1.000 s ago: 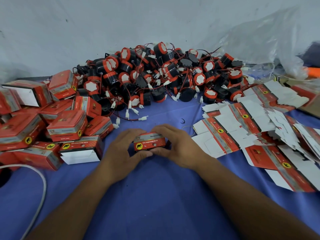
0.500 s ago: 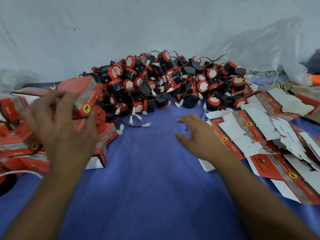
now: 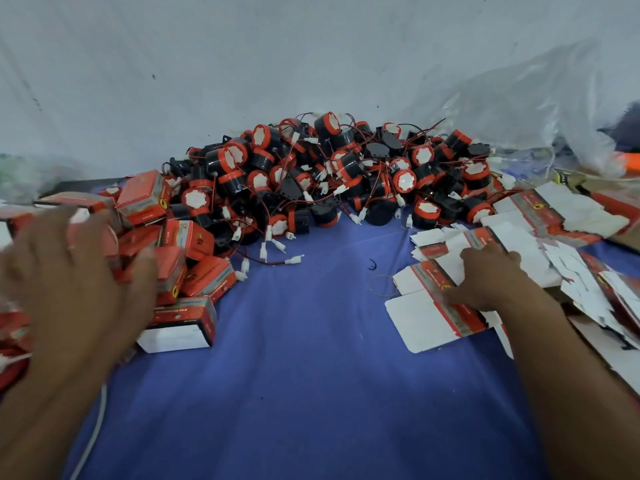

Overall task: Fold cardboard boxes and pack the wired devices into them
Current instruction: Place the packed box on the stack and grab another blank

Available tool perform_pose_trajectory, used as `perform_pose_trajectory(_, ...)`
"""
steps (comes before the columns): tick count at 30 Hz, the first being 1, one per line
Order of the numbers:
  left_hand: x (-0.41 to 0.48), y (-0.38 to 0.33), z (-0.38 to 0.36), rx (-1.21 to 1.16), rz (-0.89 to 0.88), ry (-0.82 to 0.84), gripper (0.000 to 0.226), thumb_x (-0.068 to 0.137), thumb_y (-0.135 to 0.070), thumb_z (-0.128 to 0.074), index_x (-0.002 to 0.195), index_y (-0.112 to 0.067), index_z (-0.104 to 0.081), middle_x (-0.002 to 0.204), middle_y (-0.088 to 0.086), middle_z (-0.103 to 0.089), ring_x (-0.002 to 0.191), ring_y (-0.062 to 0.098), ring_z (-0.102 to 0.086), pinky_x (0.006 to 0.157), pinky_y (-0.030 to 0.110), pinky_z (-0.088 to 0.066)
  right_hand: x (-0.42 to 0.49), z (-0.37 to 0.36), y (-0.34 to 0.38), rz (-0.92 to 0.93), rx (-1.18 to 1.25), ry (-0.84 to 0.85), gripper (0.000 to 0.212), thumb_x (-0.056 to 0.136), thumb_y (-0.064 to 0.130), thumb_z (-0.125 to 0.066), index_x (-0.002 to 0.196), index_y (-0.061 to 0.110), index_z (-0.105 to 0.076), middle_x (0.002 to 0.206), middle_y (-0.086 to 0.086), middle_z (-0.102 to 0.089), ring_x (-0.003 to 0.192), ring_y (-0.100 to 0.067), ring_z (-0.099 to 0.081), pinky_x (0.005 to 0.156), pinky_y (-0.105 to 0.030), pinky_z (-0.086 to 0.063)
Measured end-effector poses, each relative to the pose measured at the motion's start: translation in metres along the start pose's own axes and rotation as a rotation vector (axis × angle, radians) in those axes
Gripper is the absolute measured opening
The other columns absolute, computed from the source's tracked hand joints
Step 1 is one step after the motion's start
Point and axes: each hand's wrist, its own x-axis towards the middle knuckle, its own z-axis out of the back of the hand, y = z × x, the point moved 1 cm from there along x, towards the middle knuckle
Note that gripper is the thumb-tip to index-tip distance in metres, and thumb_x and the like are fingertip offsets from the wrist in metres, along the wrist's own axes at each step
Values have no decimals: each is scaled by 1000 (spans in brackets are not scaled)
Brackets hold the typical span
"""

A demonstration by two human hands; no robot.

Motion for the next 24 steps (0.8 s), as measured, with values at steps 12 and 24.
perform_pose_trajectory(12, -91, -175, -48, -743, -68, 483, 36, 96, -32, -58, 131, -22, -54, 116, -18, -49, 111, 7, -54, 84, 17, -44, -7, 13, 7, 74, 795, -143, 58, 84, 34, -79, 133, 16, -54, 132, -8, -62, 107, -24, -61, 81, -34, -44)
perform_pose_trajectory(24, -79, -156, -47, -723, 258, 292, 84, 85, -63, -60, 153, -25, -29, 165, 1, -9, 153, 23, -1, 122, 52, -14, -59, -5, 126, 517, 1664, 150, 16, 101, 5, -53, 108, 8, -68, 88, -16, -71, 72, -22, -64, 56, -28, -51)
